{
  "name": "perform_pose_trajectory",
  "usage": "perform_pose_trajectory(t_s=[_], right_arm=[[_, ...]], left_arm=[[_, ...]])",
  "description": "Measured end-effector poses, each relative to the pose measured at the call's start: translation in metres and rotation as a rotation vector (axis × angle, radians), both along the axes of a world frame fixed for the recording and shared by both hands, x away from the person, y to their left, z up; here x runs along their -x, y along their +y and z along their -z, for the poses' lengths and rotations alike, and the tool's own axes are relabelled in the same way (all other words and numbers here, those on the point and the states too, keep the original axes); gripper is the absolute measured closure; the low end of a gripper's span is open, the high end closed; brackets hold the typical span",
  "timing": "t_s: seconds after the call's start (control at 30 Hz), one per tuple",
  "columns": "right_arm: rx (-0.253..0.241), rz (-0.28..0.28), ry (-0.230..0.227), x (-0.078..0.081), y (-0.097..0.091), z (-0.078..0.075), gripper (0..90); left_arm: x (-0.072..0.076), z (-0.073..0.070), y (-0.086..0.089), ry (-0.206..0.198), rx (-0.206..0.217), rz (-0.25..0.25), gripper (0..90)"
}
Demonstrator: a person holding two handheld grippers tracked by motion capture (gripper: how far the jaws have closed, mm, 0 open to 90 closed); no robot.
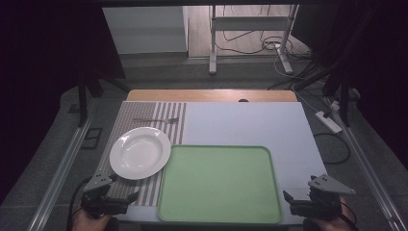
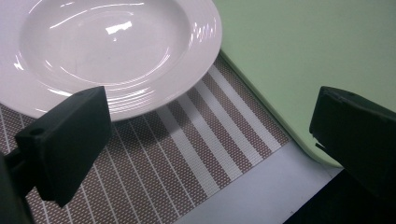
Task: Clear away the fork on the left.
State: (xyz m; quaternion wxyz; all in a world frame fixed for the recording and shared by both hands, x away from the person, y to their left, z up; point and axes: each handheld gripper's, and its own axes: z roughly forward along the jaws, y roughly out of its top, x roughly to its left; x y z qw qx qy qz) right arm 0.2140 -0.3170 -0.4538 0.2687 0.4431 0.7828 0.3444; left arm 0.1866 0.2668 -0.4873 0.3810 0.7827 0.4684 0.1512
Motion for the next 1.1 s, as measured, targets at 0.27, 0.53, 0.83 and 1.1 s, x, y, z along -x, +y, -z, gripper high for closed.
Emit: perform_pose_trajectory(t_s=[0.27, 0.53, 0.83, 1.1], right_arm=[[0.018, -0.016, -0.005, 0.0002, 0.0023, 0.0005, 0.0], [0.022, -0.019, -0.003, 0.0004, 0.0025, 0.0003, 0.0], [0.025, -0.021, -0.003, 0.0005, 0.0031, 0.0006, 0.0], [0.039, -0.025, -0.001, 0.0, 0.0048, 0.0012, 0.0]], left_arm=[[-0.0007, 0.0003, 0.0011, 0.009, 0.01, 0.001, 0.7], [-0.0024, 0.0008, 0.0019, 0.025, 0.017, 0.009, 0.9], [-0.0028, 0.0009, 0.0024, 0.031, 0.028, 0.015, 1.2], [-0.0044, 0.0006, 0.0015, 0.044, 0.026, 0.03, 0.0]])
